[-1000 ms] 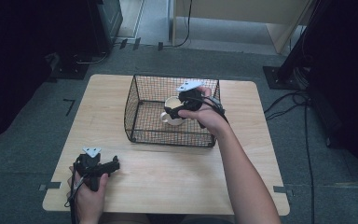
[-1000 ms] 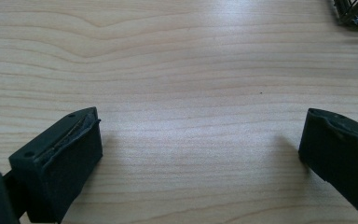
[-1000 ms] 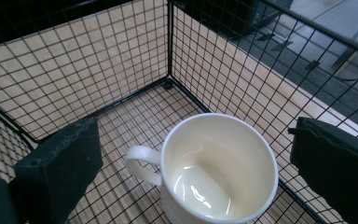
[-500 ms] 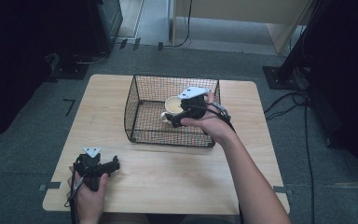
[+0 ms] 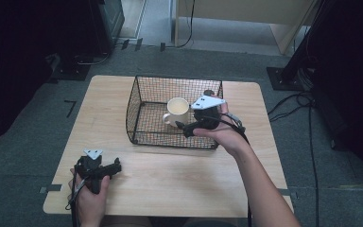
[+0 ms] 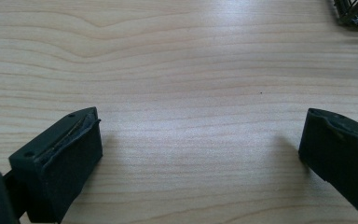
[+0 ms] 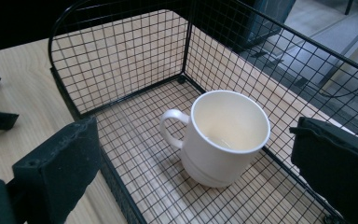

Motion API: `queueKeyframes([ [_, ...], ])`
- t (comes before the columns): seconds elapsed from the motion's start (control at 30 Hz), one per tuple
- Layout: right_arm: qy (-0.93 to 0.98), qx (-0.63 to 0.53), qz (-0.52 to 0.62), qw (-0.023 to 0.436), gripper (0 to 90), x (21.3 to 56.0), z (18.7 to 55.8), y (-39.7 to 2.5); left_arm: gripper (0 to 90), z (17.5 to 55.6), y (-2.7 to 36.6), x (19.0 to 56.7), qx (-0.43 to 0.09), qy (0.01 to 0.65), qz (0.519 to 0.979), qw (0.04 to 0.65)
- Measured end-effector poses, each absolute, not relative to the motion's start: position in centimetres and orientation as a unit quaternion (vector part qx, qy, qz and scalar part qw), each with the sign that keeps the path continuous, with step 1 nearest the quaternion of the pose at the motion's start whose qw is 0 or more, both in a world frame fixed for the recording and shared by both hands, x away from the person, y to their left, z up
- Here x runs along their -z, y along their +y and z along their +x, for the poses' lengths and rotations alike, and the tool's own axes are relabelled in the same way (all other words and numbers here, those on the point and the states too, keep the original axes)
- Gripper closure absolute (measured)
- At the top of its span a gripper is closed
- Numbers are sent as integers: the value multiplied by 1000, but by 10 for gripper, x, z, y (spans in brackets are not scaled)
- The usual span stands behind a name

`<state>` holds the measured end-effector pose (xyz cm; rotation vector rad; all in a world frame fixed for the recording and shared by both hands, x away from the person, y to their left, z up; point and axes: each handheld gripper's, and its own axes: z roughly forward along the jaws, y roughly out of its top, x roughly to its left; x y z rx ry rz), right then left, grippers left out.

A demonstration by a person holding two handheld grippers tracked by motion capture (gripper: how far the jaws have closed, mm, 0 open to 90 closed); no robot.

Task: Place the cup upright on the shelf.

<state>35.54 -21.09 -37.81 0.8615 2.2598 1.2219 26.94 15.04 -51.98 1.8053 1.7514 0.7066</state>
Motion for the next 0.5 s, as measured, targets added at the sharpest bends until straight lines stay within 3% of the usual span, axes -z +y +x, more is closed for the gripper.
queueKeyframes([
  [0.5,810,-445,310,225,16,384,318,-243,0,269,150,520,-261,647,667,261],
])
